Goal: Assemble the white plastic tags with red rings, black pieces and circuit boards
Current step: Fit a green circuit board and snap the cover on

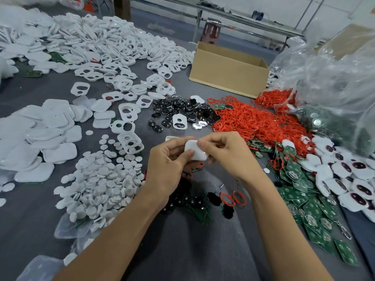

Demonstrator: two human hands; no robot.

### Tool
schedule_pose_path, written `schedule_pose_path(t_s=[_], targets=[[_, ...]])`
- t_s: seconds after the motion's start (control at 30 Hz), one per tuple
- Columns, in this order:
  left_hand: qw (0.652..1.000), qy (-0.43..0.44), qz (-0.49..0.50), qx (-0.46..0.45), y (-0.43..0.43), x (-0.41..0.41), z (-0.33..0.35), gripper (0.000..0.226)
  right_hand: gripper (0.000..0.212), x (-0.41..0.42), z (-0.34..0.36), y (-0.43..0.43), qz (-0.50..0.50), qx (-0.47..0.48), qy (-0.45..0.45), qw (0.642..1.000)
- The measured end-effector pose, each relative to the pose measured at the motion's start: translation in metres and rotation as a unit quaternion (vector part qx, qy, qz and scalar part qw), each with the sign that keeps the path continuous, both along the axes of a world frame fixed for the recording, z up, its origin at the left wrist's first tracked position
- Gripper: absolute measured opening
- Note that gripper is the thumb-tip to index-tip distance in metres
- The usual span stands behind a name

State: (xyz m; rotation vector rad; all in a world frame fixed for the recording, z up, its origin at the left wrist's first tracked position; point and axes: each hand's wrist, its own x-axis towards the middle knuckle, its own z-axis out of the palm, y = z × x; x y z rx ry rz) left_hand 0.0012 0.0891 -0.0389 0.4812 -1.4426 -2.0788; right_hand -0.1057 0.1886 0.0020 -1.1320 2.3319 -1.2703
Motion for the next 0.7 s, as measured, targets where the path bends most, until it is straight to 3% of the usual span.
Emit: schedule_pose_path(t_s=[0.13,0.37,0.53,0.7], targets=[[0.999,0.005,0.004,-0.032,0.0024,-0.0006,-0.0004,0.03,0.013,-0.0001,-0.0001,0.0,-0.007,-0.04,-0.056,0.998],[1.0,0.009,0.029,-0.003,0.0001,-0.0003,-0.0025,0.023,0.013,0.0078,-0.0053,-0.0081,-0.034,-0.069,-0.009,0.997],[0.998,-0.003,0.043,0.049,-0.0016,-0.0017,-0.0058,0.014,0.012,0.005,-0.0067,-0.0055,0.035,0.012,-0.018,0.999],[0.998,-0.007,0.044,0.033,-0.0021,-0.0017,-0.0046,0.011,0.002,0.0065,-0.0083,-0.0085,0.01,0.027,0.005,1.0]])
